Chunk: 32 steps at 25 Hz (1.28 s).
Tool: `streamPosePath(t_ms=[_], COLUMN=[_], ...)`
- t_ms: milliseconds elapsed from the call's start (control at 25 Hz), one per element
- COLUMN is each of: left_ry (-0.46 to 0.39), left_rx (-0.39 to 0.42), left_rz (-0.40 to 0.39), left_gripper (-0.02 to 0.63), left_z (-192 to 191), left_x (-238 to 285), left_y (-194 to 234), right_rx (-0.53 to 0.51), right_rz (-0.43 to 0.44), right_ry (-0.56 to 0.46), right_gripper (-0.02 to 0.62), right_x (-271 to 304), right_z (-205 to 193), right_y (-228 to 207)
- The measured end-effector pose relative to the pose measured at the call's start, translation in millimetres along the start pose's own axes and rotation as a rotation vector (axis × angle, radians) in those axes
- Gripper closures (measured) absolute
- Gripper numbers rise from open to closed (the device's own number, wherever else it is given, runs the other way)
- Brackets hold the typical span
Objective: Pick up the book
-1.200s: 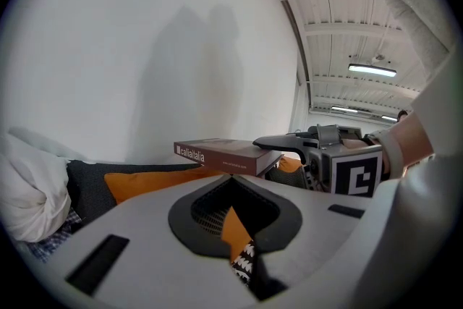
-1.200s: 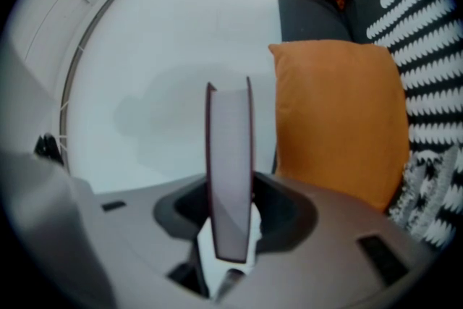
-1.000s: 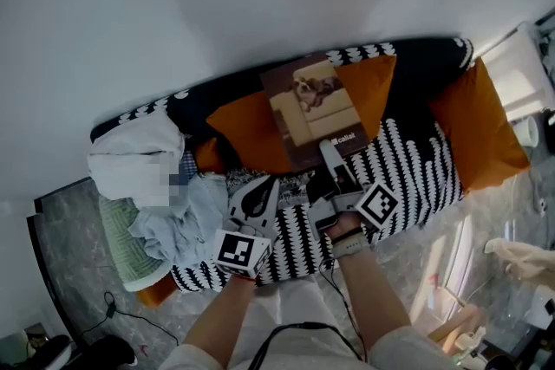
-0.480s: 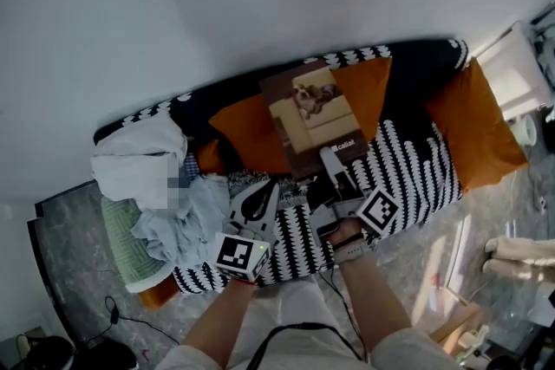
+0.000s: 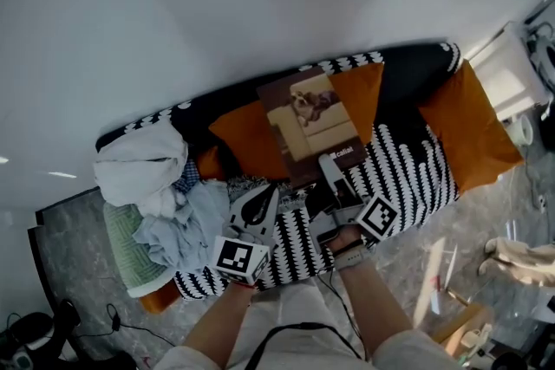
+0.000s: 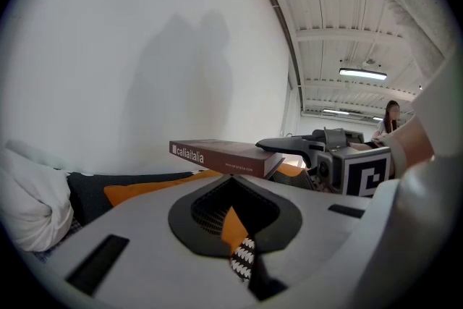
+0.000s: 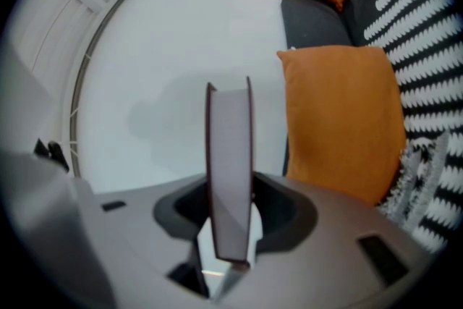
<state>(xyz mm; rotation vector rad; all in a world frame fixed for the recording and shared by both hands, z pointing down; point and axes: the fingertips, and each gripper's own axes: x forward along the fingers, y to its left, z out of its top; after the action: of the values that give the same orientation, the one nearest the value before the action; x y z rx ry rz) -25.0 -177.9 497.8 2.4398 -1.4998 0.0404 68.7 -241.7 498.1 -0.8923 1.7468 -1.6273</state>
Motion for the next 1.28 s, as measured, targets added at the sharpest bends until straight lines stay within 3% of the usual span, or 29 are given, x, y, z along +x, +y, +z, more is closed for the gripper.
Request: streamPosePath(t_ms=[1280], left_ry=[-0.006], left_rx=[0.007], left_rz=[-0.011], left_gripper=[0.583], left_z=[20], left_x=[-20], left_y=[-9], right_rx=[0.008], right_rz=[0.067], right_ry=[0.011], right_gripper=[0.428], right_x=[-16], right_z=[-7], right_y=[45])
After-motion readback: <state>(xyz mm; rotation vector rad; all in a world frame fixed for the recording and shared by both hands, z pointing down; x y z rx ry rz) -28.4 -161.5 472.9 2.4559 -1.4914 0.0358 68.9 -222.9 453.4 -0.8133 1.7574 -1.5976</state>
